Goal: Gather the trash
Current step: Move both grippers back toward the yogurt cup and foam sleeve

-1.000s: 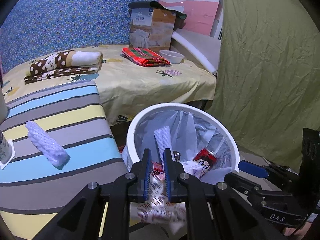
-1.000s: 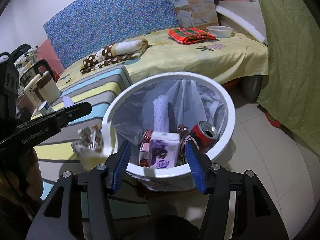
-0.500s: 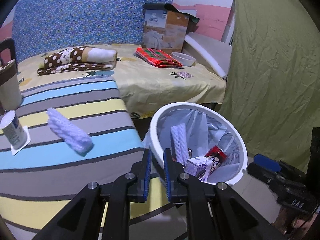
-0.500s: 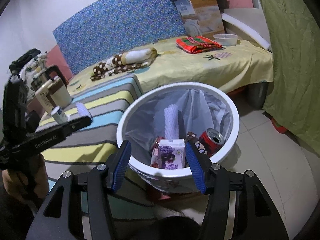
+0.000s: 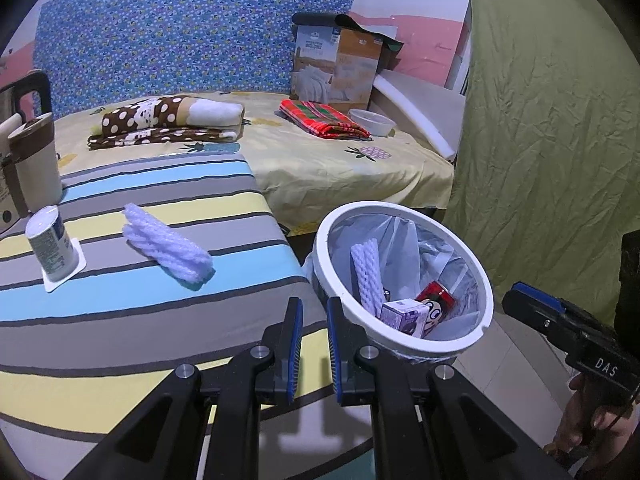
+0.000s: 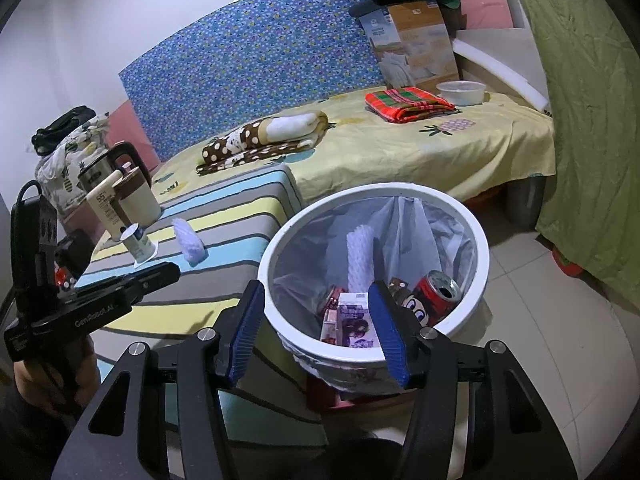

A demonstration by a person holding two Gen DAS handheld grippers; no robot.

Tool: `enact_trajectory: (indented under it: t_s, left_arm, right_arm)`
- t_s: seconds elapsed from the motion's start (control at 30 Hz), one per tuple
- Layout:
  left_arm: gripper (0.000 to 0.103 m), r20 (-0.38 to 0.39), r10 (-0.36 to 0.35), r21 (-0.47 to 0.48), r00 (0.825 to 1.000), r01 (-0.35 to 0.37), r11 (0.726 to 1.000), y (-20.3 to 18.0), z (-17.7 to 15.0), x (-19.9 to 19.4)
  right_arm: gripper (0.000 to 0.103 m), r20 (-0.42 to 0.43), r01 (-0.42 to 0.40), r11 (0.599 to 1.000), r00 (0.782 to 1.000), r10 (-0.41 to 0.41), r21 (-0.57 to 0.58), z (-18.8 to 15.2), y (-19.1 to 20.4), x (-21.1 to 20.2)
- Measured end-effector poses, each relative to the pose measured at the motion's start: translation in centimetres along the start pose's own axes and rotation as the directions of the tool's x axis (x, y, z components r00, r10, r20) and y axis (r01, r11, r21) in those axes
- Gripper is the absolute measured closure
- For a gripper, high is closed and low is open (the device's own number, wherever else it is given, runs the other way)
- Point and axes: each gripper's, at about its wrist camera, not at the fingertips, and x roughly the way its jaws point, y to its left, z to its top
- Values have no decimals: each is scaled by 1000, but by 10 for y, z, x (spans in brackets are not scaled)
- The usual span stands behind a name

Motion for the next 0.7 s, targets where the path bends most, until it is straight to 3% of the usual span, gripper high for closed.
enact_trajectory:
  t_s: [0.7]
  left_arm:
    - [91,37,55,-57,998,-52,997,30,-15,-40]
  right_arm:
    - [47,-8,-62,997,998,61,-54,-3,34,-2]
